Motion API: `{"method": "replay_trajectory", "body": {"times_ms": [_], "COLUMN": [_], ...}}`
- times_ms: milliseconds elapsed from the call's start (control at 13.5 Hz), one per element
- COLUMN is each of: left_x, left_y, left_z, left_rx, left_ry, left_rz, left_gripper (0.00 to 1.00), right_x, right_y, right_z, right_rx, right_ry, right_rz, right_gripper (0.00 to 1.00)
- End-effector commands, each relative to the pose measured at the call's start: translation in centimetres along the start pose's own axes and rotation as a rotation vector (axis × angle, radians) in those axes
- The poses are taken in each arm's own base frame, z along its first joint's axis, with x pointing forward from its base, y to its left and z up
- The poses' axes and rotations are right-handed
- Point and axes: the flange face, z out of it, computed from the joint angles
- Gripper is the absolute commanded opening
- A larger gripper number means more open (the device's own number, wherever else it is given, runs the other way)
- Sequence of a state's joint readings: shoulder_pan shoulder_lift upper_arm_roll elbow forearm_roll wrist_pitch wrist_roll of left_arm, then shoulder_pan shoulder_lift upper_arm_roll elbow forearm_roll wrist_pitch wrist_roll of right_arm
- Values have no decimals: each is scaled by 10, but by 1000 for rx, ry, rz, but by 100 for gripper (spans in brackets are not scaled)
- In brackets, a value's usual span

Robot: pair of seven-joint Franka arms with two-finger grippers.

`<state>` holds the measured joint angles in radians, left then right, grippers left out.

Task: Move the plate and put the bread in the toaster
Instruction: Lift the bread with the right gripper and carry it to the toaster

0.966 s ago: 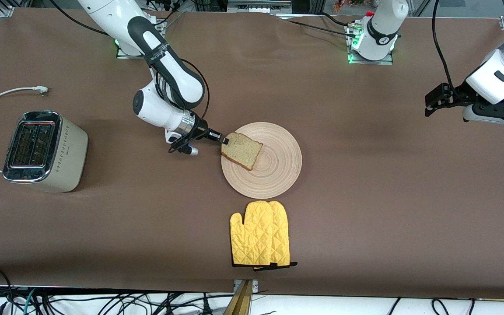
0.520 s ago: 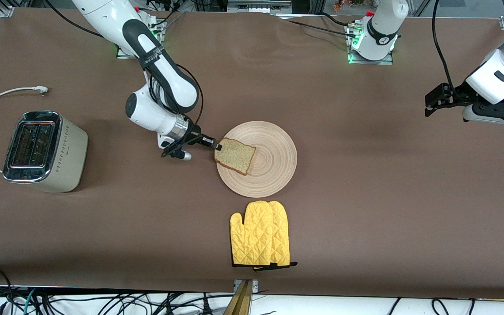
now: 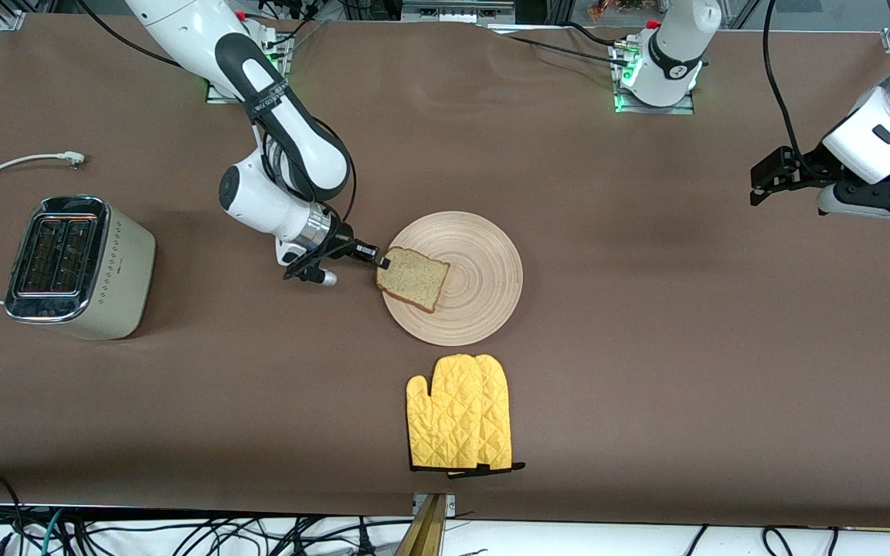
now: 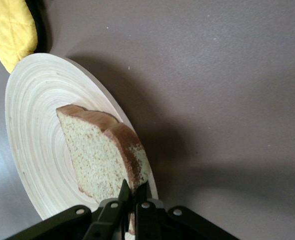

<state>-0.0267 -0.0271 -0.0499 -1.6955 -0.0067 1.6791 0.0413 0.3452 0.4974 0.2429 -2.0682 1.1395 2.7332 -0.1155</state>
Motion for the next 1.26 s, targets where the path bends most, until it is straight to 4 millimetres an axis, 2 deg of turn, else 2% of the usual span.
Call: {"method": "replay_trajectory", "body": {"times_ms": [0,149,446,595,966,1189], "left_x": [4,3,4,4,3,4], "left_y": [0,1,1,1,1,1], "left_z": [-5,-5,-5,-5,-5,-5], "left_rx": [-13,-13,-13,-13,-13,-13], "left_ry": [-5,-4,-6,-6,-4,-5], "left_rz": [-4,-2,-2,-2,-2,-2], "left_gripper": [100,100,100,100,100,100], "right_x": [-1,9,16,30,69,88], "right_y": [-10,-4,-9,-14,-61,-75], "right_z": [-5,-10,-32,-61,-176,-257], "right_rx": [-19,-68,-85,-152,-375,-519], "right_ry": [-7,-24,-71,-108,-220,-228], "right_rz": [-46,-121,-164,-209,-252,-288], "right_gripper": [0,0,0,0,0,0]}}
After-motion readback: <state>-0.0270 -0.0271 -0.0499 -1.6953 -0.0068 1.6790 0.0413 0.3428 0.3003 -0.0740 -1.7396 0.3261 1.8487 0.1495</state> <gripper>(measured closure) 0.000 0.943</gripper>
